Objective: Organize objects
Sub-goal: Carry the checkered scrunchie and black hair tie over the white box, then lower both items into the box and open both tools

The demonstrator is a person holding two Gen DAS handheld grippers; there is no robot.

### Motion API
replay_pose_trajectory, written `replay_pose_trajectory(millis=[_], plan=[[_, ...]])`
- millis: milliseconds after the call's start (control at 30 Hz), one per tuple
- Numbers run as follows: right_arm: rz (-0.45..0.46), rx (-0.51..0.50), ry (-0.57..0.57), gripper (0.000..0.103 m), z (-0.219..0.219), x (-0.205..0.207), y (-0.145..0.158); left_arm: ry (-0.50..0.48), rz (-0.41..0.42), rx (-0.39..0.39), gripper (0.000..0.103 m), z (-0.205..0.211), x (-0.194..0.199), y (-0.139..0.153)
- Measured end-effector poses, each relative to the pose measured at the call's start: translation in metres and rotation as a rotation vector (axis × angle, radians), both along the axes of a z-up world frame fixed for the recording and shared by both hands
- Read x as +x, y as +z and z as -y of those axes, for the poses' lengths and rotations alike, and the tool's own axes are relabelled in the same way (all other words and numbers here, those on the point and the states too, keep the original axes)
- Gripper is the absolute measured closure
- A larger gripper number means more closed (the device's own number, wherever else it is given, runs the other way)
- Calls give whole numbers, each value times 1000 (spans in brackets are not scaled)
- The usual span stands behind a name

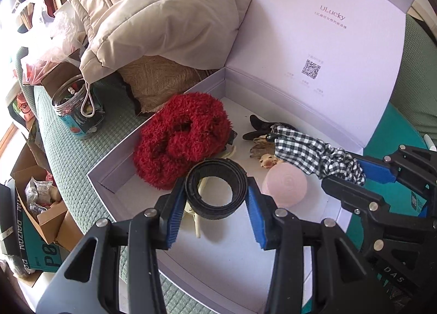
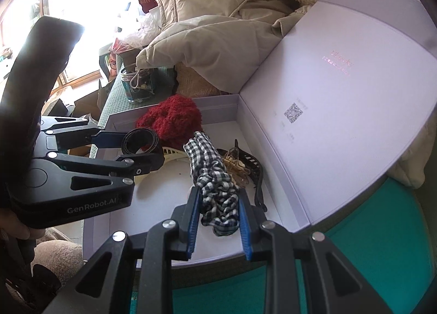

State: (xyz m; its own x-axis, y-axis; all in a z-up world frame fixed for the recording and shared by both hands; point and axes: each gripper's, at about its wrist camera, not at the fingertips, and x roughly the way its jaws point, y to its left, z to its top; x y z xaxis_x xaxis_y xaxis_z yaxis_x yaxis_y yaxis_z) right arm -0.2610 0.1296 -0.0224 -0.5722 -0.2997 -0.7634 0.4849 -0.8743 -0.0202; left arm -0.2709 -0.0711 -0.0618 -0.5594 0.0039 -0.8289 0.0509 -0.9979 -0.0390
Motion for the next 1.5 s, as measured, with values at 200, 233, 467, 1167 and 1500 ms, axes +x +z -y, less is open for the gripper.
replay_pose_trajectory(millis=[200, 233, 467, 1167, 1500], plan=[[23, 19, 11, 78, 5, -11, -16, 9, 45, 17, 62, 10, -10, -20], [27, 19, 12, 78, 6, -13, -18, 11, 49, 20, 62, 11, -11, -22], [47, 26, 21, 78, 11, -23, -29, 10, 57, 18, 62, 14, -15, -31], [83, 70, 12, 77, 21, -33, -46, -39, 104, -11, 59, 4, -25, -51], [104, 58, -2, 73, 20, -38, -46, -38, 133, -5, 58, 3, -27, -52]])
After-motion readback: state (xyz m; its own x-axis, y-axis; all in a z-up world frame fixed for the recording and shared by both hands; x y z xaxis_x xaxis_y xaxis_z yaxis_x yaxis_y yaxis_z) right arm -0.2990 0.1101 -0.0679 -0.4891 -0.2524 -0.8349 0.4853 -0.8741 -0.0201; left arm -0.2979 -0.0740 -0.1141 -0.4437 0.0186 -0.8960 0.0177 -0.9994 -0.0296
